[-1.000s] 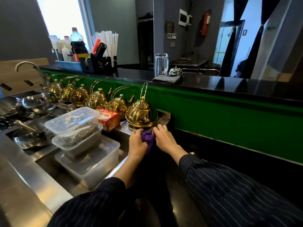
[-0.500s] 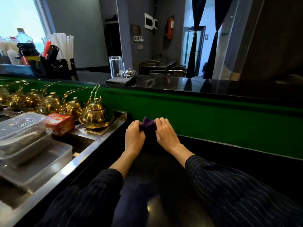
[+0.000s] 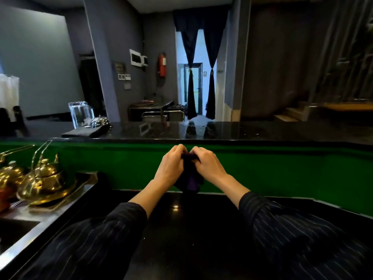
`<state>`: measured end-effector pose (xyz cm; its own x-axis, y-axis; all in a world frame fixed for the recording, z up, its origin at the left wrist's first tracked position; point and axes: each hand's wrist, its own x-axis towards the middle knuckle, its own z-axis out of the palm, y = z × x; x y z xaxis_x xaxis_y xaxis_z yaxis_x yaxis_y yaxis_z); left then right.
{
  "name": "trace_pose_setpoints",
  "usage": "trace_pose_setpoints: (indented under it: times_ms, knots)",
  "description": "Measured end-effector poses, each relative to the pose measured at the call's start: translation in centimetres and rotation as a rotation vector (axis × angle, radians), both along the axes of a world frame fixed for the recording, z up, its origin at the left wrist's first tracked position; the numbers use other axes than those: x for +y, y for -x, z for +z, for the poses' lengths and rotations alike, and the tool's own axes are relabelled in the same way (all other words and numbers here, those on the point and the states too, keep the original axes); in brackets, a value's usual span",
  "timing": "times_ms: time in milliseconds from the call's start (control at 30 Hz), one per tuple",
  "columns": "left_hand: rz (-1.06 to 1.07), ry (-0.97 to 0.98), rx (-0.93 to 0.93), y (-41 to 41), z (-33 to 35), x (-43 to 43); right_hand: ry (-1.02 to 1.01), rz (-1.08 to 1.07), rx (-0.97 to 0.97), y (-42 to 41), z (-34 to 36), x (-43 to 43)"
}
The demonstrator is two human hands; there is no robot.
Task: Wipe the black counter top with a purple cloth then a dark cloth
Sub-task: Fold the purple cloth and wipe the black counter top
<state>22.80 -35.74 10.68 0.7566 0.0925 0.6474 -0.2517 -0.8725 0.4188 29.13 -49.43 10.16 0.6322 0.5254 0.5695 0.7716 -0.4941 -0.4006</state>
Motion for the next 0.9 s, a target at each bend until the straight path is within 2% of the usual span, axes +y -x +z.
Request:
trace_pose_setpoints:
  times_ms: [200,533,633,767,900]
  knots:
    - [-0.139,-0.103,0.183,-4.0,1.5,-1.5,-0.054,-0.064,-0.086,-3.4,4.6,-3.9]
    - [-0.095,-0.225,-0.157,-10.6,9.0,0.0,0.044,-0.234,-0.204,-9.2,11.2,-6.9]
    - [-0.075,-0.275,-0.169,-12.7,10.4,1.0,0.079,-0.34,-0.234,-10.6,12.1,-5.3]
    - [-0.018,-0.378,-0.09,-15.2,9.8,2.9,0.214,-0.482,-0.228,-12.5,10.9,-2.4]
    - [0.017,-0.381,-0.048,-16.6,7.8,4.2,0.31,-0.548,-0.098,-14.1,8.6,0.3]
